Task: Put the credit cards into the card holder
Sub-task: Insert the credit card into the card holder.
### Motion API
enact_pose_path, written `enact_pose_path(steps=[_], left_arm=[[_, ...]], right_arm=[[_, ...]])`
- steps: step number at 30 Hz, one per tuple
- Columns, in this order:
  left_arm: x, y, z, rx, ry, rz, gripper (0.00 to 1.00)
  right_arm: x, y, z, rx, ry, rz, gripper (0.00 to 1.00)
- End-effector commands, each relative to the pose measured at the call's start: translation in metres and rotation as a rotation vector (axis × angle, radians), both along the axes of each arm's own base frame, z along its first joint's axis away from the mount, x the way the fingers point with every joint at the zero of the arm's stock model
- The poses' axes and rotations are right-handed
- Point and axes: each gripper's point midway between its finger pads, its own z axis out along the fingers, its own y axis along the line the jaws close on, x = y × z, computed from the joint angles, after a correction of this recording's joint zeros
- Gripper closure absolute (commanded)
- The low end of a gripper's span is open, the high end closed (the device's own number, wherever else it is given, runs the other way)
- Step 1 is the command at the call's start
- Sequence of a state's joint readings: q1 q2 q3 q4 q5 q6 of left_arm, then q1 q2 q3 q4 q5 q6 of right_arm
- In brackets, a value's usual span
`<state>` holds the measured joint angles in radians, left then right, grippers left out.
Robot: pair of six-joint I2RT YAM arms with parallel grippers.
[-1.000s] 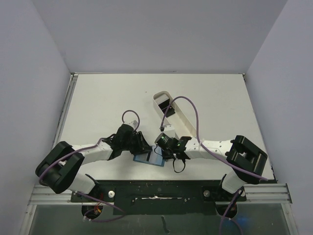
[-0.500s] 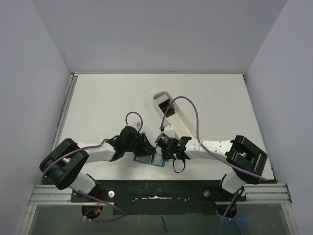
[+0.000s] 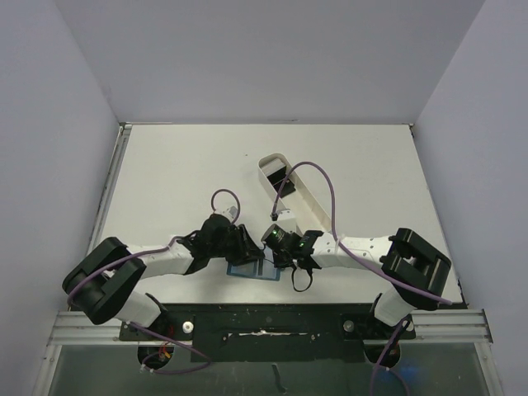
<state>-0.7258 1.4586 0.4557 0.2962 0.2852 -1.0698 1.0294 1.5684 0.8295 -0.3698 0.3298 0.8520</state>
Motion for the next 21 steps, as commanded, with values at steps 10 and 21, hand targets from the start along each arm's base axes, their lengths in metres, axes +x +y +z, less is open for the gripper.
enact_pose_path(steps=[10, 21], left_arm=[[0.017, 0.023, 0.03, 0.095, -0.098, 0.042, 0.55], [0.025, 0.055, 0.029, 0.172, -0.109, 0.067, 0.51]], right_arm=[[0.012, 0.009, 0.049, 0.082, -0.109, -0.03, 0.78], [0.015, 0.03, 0.045, 0.12, -0.094, 0.008, 0.72]])
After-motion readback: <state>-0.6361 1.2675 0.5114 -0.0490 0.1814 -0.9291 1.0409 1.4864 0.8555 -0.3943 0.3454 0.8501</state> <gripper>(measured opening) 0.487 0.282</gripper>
